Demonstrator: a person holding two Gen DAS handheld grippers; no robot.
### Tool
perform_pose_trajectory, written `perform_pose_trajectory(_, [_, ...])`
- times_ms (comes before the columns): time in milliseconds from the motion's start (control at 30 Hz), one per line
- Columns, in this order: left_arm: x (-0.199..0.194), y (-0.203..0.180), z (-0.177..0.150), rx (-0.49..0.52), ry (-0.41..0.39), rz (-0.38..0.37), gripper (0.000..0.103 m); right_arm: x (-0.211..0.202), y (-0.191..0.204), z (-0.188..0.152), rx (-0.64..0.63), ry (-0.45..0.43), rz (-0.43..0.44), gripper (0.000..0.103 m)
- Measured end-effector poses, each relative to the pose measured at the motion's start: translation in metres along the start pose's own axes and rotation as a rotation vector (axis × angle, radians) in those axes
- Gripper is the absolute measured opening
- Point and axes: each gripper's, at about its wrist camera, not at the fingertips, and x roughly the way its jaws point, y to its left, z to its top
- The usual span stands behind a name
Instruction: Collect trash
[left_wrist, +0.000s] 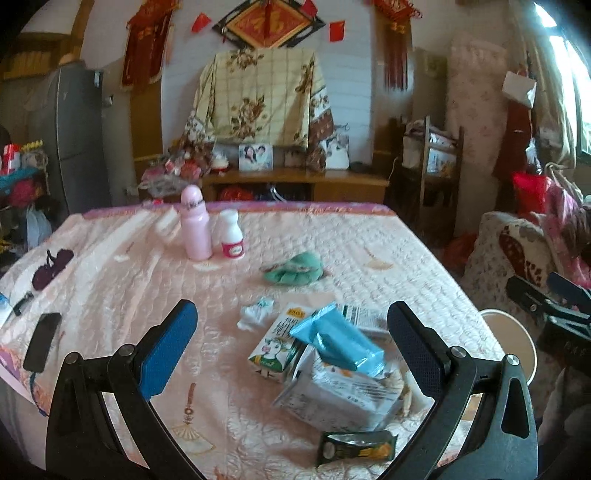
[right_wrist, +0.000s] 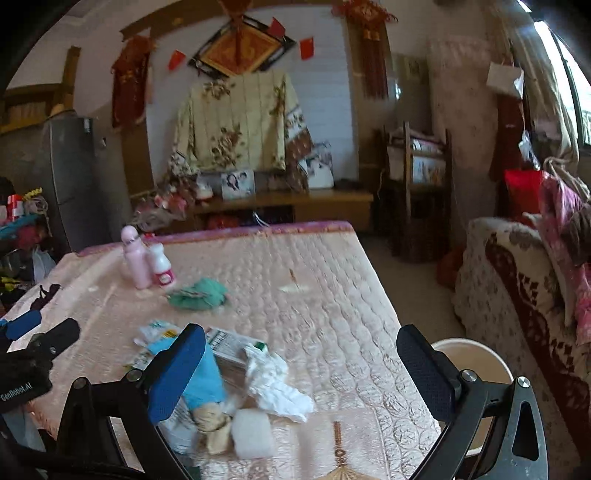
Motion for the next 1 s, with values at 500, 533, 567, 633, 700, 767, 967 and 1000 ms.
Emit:
perform_pose_trajectory(500, [-0.023,0.005,0.004,-0.023,-0.080,0.026,0.102,-0.033,0.020,0.007,-0.019,-0.094,0.029,0.103])
perform_pose_trajectory(533, [-0.024,0.005,0.004,-0.025,-0.081,0.025,0.102,-0.033,0.021,0.006,-0.022,-0.095,0.028,0.103])
perform_pose_trajectory(567, [-0.024,0.006,0.004,-0.027,-0.082,0.024,0.102,-0.033,0.022,0.006,-0.024,-0.094,0.029,0.103])
perform_pose_trajectory(633, [-0.024,0.006,0.003,-0.026,-0.081,0.024,0.102,-0.032,0.023,0.006,-0.027,-0.095,0.027,0.103])
perform_pose_trajectory(700, [-0.023,0.006,0.002,-0.026,-0.076,0.024,0.102,-0.032,0.023,0.007,-0.025,-0.091,0.028,0.103])
perform_pose_trajectory(767, [-0.022,0.006,0.004,-0.027,-0.072,0.025,0.102,-0.031,0.023,0.008,-0.024,-0.087,0.030,0.103])
perform_pose_trajectory(967, [-0.022,0.005,0.003,-0.033,-0.069,0.028,0.102,-0.031,0.023,0.007,-0.025,-0.084,0.029,0.103])
perform_pose_trajectory(1000, [-0.022,0.006,0.004,-0.035,-0.069,0.030,0.102,-0.031,0.023,0.007,-0.025,-0.085,0.029,0.103])
